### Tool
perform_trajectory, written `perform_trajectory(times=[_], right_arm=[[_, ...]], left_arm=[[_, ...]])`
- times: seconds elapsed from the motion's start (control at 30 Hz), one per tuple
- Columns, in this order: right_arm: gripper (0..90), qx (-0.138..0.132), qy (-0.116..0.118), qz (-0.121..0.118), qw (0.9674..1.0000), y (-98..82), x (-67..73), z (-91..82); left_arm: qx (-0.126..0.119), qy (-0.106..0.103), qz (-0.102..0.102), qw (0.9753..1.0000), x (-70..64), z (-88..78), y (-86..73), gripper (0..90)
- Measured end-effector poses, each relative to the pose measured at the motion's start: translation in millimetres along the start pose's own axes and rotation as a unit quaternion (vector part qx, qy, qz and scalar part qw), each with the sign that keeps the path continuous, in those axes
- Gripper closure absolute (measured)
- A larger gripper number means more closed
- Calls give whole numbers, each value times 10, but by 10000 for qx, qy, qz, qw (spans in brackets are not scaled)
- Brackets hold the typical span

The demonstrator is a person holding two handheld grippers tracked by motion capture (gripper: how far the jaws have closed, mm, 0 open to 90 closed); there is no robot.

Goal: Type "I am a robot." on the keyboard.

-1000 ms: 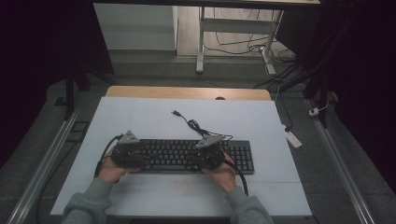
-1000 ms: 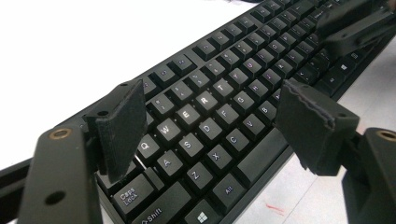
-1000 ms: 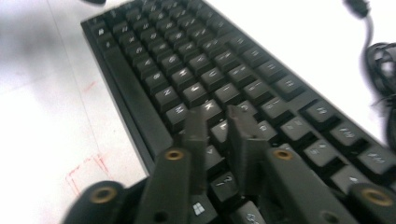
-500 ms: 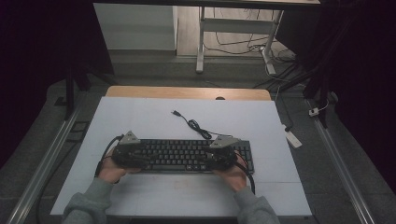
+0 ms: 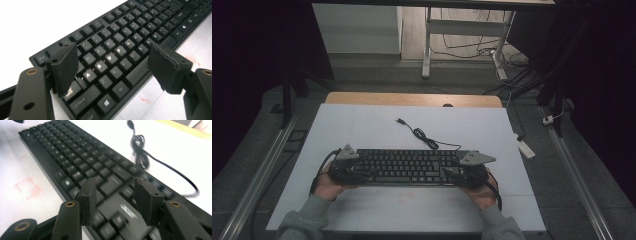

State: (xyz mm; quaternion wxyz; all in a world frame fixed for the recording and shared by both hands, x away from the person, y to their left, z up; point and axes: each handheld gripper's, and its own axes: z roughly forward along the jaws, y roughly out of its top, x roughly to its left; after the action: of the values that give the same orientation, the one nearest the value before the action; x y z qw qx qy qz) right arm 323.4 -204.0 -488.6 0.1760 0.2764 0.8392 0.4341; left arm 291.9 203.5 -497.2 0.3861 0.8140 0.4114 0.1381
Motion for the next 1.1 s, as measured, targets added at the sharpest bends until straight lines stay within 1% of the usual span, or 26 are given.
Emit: perform_trajectory(times=[0.1, 0.27, 0.33, 0.37, 0.53, 0.57, 0.63, 0.73, 0.8, 0.9, 1.1], right_arm=[[525, -35, -54, 39, 10000, -100, -50, -114], [521, -7, -193, 116, 9997, -277, -118, -290], [519, -19, -261, 157, 9995, -344, -144, -346], [517, 32, -337, 151, 9993, -373, -156, -376], [513, 100, -379, 222, 9990, -503, -222, -463], [513, 50, -382, 257, 9989, -519, -230, -467], [513, 74, -444, 243, 9987, -524, -243, -483], [513, -2, -388, 228, 9990, -506, -246, -479], [512, 9, -400, 199, 9990, -493, -234, -477], [512, -12, -344, 178, 9993, -491, -227, -465], [511, 5, -374, 165, 9992, -488, -231, -474]], left_arm=[[-6, 35, -37, 10000, -2, -52, -72, 250], [-33, 86, -79, 9999, -5, -134, -196, 251], [-47, 93, -92, 9999, -9, -160, -235, 251], [-42, 99, -85, 9999, -11, -174, -253, 251], [-72, 108, -72, 9999, -23, -230, -333, 251], [-71, 115, -67, 9999, -21, -236, -343, 251], [-80, 128, -69, 9999, -15, -241, -354, 251], [-87, 127, -90, 9998, -8, -239, -351, 251], [-84, 118, -67, 9999, -11, -237, -351, 251], [-81, 118, -57, 9999, -12, -238, -351, 251], [-83, 95, -65, 9999, -10, -234, -350, 250]])
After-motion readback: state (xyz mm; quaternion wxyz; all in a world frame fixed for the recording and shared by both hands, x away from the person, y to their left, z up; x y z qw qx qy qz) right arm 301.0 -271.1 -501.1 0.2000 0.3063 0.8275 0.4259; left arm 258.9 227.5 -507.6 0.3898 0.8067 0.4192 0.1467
